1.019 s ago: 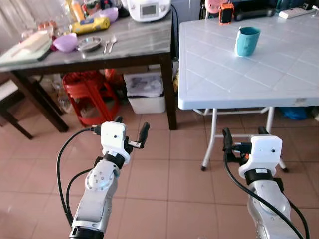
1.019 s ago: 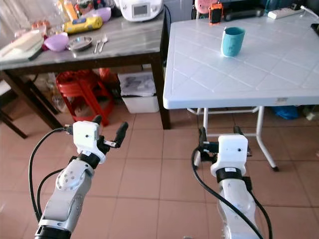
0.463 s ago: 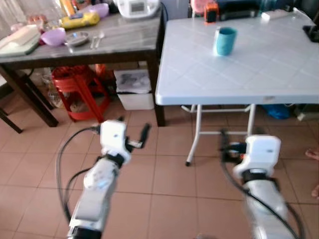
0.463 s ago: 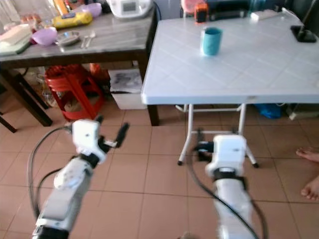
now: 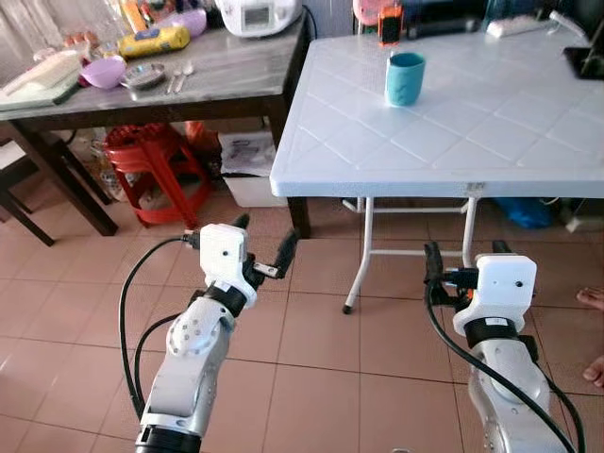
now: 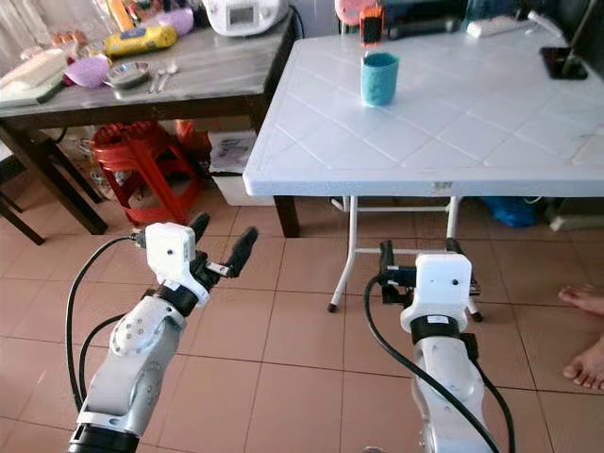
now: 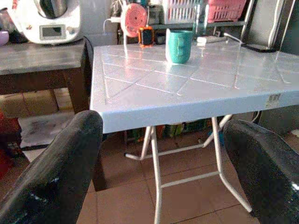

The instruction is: Setting the table

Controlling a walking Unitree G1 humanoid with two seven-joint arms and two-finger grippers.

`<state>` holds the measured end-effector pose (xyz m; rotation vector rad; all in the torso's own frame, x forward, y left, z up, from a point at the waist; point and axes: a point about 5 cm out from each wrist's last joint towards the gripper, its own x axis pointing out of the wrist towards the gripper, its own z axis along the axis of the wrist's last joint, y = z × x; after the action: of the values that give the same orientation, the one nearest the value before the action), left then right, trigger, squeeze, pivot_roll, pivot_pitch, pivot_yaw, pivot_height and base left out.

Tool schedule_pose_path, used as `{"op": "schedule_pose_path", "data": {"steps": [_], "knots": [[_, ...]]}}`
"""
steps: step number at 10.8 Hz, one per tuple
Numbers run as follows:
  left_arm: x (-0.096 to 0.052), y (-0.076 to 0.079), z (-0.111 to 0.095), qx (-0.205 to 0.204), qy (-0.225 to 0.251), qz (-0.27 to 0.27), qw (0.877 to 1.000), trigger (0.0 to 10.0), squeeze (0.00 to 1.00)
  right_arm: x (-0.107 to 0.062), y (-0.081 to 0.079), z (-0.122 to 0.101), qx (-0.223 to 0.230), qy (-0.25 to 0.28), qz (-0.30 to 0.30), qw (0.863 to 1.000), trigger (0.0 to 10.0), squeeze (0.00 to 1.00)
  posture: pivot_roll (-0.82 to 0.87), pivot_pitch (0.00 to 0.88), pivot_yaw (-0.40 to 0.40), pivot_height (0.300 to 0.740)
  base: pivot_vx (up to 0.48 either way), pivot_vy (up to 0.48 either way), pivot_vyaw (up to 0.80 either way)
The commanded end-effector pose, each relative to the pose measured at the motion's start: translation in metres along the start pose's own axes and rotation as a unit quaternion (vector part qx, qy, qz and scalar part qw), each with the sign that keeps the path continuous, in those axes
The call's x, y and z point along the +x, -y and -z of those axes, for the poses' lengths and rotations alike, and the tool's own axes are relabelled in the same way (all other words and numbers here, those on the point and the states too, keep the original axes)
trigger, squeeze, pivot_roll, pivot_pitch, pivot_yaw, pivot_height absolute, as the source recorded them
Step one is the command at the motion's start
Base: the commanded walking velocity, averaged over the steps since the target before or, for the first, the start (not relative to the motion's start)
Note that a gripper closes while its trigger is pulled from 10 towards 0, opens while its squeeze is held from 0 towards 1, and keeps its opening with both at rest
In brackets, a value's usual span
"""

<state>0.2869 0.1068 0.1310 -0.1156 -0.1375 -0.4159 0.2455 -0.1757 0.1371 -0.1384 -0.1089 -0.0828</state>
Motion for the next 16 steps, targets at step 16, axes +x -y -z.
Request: {"op": "schedule_pose_path", "data": {"steps": [16], "knots": [[-0.0049, 0.0021, 0.0001, -0.005, -0.012, 0.026, 1.0, 10.0, 0.0, 0.0028, -0.0057, -0.0012, 0.011, -0.002, -0.005, 1.0, 10.0, 0.0, -0.1, 0.102, 0.153, 0.74, 0.432, 0.0, -0.09]]}}
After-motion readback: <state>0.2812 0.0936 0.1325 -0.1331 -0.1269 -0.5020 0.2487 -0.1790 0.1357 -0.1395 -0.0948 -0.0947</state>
